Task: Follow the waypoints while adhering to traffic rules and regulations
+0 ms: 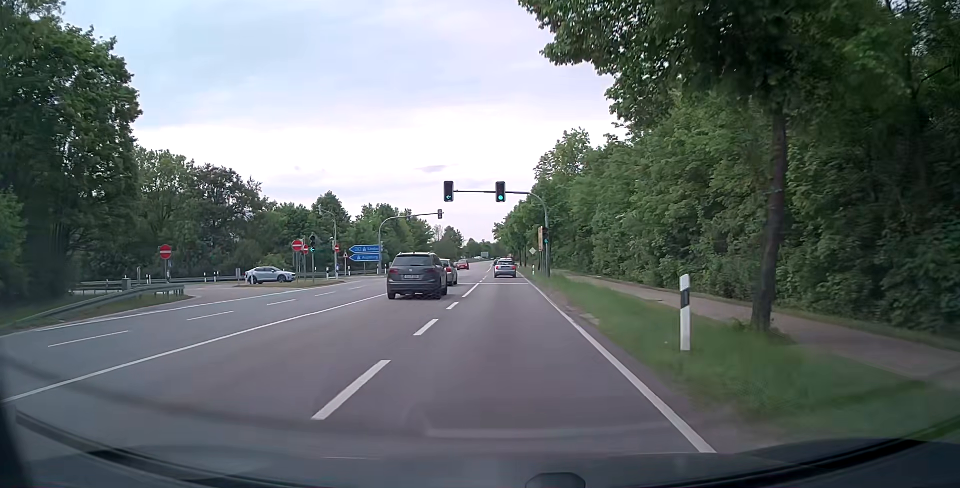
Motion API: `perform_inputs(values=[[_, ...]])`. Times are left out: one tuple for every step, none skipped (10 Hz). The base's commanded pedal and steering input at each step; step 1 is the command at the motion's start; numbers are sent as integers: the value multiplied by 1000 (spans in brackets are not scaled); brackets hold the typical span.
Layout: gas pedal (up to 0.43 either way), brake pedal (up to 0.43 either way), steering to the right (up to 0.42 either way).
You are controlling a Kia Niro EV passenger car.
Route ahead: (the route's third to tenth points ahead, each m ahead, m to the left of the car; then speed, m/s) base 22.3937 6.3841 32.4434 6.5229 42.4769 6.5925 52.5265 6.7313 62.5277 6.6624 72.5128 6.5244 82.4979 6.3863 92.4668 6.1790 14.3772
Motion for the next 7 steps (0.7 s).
perform_inputs(values=[[169,0,3],[169,0,3],[169,0,3],[169,0,3],[169,0,1],[169,0,1],[169,0,1]])
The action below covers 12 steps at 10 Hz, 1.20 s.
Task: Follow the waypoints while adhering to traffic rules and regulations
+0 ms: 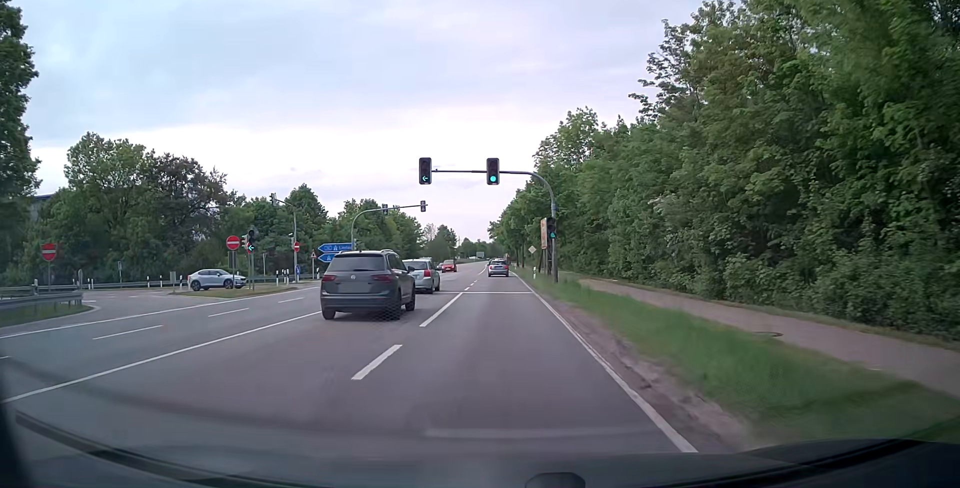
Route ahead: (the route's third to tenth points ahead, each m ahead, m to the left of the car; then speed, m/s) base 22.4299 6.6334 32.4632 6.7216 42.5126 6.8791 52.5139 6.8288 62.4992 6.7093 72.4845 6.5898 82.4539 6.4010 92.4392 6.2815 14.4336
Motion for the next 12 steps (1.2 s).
perform_inputs(values=[[169,0,1],[169,0,1],[209,0,0],[287,0,0],[311,0,0],[319,0,0],[350,0,-1],[358,0,-2],[378,0,-3],[390,0,-3],[390,0,-3],[390,0,-3]])
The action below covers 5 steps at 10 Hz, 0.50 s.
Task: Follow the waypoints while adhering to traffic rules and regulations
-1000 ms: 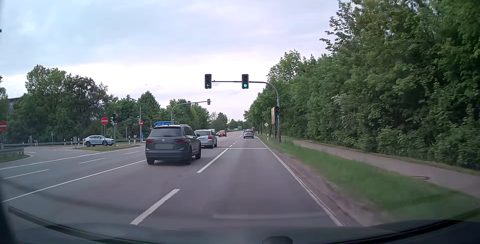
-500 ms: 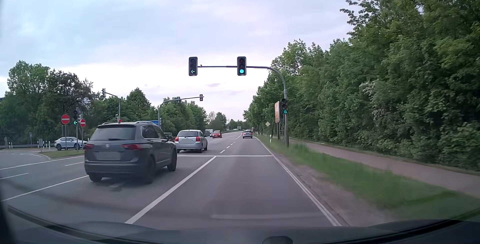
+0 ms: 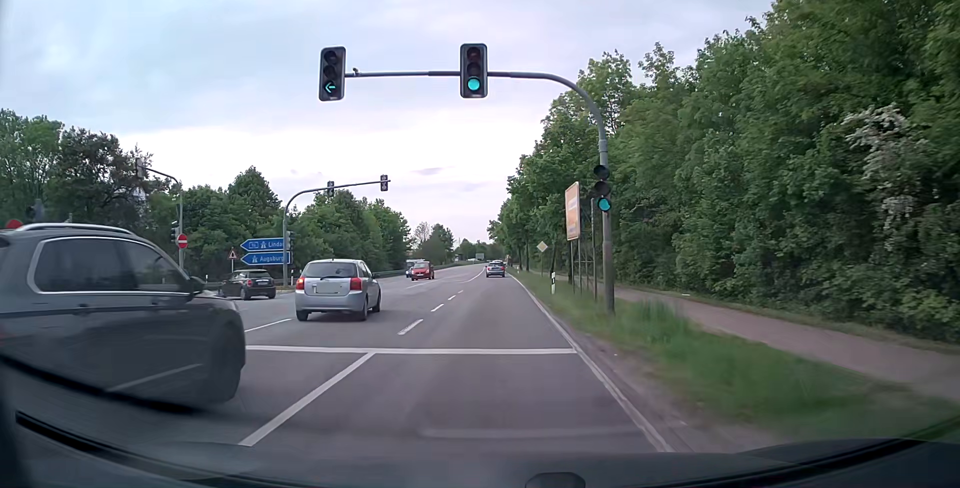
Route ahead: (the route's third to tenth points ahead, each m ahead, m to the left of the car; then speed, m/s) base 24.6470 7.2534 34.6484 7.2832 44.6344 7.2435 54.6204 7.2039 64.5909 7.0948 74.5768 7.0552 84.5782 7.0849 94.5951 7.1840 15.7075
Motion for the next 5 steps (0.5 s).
perform_inputs(values=[[390,0,-3],[390,0,-4],[390,0,-6],[390,0,-9],[390,0,-9]])
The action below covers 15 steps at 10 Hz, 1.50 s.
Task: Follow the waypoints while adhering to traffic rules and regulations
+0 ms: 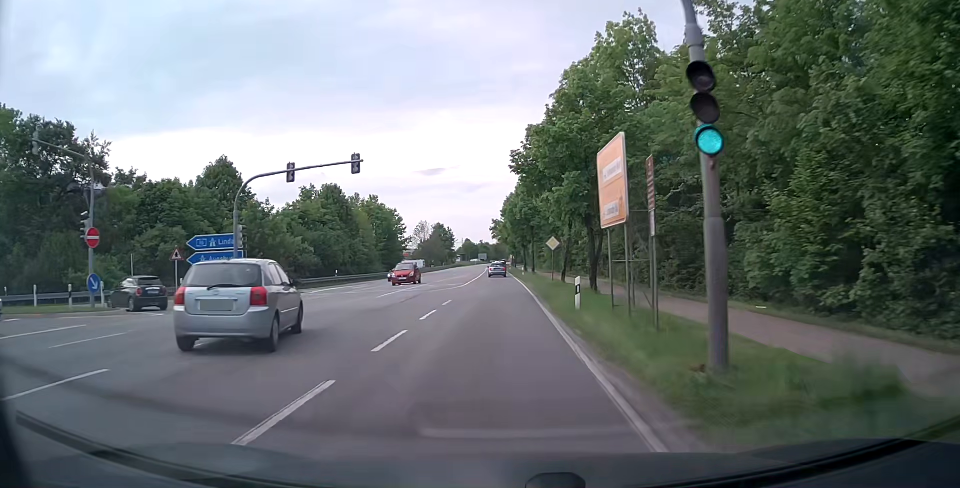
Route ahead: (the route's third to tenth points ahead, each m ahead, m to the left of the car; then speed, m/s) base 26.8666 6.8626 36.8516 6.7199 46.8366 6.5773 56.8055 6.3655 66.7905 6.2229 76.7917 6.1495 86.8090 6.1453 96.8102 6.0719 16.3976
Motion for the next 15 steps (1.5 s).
perform_inputs(values=[[390,0,-9],[390,0,-8],[390,0,-8],[390,0,-7],[390,0,-7],[390,0,-6],[390,0,-5],[378,0,-5],[378,0,-5],[370,0,-5],[319,0,-5],[319,0,-5],[311,0,-5],[299,0,-5],[287,0,-5]])
